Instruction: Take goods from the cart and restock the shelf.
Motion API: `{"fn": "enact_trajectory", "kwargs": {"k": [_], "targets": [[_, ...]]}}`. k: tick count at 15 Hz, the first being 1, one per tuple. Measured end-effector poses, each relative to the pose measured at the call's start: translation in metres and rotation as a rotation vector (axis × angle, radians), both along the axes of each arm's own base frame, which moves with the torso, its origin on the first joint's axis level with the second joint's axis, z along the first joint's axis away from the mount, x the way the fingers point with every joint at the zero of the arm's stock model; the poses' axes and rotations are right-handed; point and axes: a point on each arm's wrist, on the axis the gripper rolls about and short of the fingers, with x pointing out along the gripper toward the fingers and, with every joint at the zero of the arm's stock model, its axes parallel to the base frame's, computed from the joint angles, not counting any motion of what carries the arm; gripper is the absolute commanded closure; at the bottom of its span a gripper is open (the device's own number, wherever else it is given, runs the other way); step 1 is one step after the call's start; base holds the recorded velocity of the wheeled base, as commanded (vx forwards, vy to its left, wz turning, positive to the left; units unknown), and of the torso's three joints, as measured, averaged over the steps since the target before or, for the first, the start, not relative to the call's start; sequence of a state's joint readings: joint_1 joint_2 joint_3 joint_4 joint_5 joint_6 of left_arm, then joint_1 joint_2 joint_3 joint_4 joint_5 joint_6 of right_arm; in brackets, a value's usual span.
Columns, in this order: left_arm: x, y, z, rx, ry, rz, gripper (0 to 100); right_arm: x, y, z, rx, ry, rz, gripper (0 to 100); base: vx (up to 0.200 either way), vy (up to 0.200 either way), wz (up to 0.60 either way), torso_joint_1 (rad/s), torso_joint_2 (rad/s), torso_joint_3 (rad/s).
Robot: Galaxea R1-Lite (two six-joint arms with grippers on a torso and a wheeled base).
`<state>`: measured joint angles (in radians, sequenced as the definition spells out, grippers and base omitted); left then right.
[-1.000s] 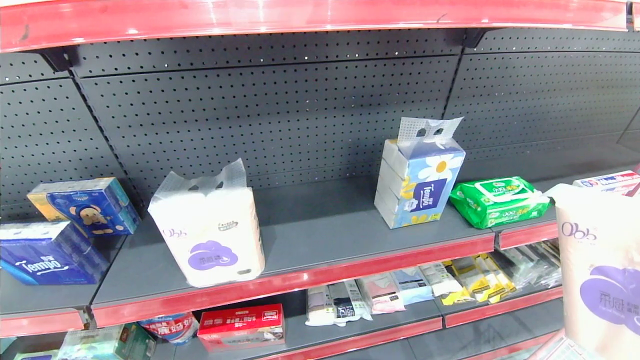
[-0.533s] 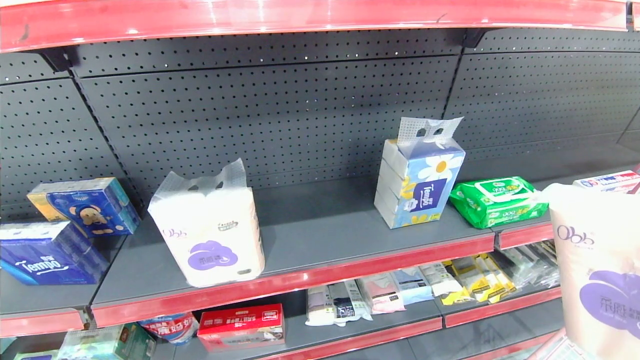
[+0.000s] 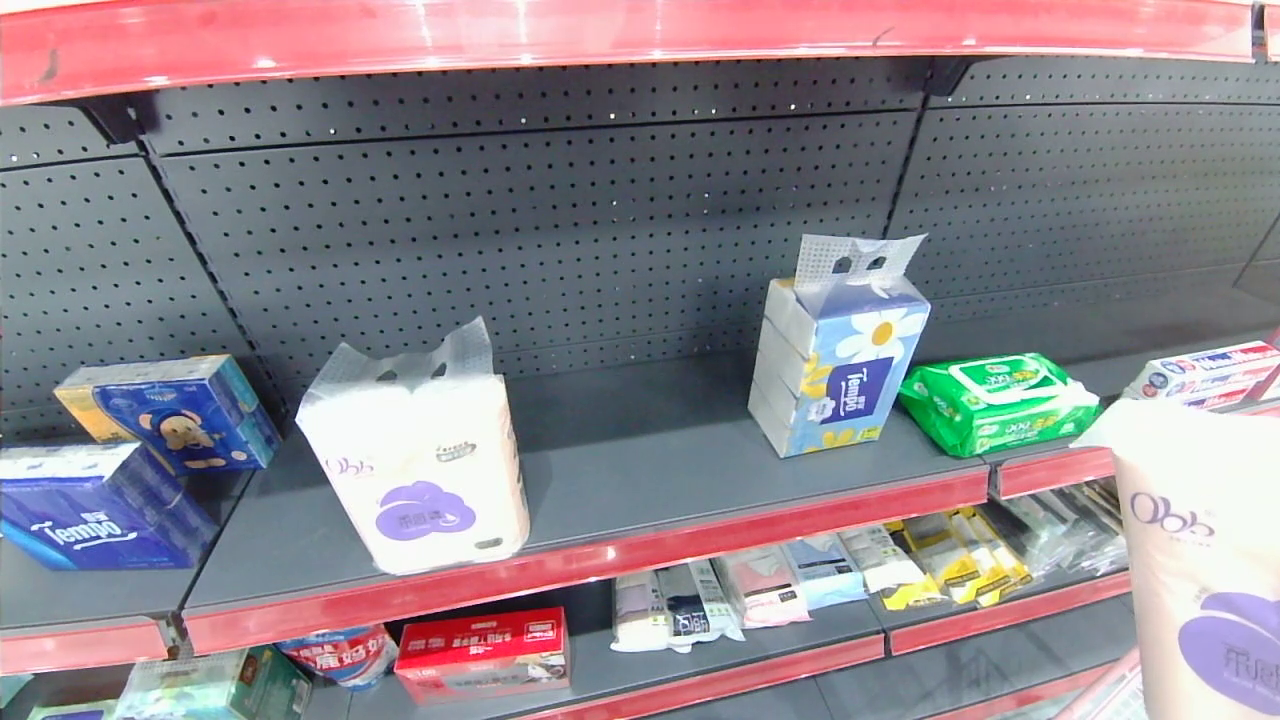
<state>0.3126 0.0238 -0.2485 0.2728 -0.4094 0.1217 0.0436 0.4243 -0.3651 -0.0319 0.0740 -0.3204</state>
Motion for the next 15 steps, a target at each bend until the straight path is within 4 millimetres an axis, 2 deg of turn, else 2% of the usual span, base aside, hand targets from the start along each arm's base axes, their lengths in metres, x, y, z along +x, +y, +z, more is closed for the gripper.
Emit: {"fn": "enact_trajectory", "kwargs": {"k": [4,13,15], "targets": [[0.0004,0.0001,-0.0010,0.000,0.003,0.000,0,-0.0076,-0.0003,-0.0002,0.003,-0.027,0.000,100,0.000,0.000,0.00,0.000,0.00,0.000],[0.0003,0.0007,-0.0007,0.001,0.001,0.026,0,-0.0076,-0.0003,-0.0003,0.003,-0.027,0.000,100,0.000,0.000,0.00,0.000,0.00,0.000],[0.0003,0.0007,-0.0006,0.000,0.000,0.026,0,-0.0074,-0.0003,-0.0004,0.003,-0.025,0.000,100,0.000,0.000,0.60,0.002,0.00,0.007]]}}
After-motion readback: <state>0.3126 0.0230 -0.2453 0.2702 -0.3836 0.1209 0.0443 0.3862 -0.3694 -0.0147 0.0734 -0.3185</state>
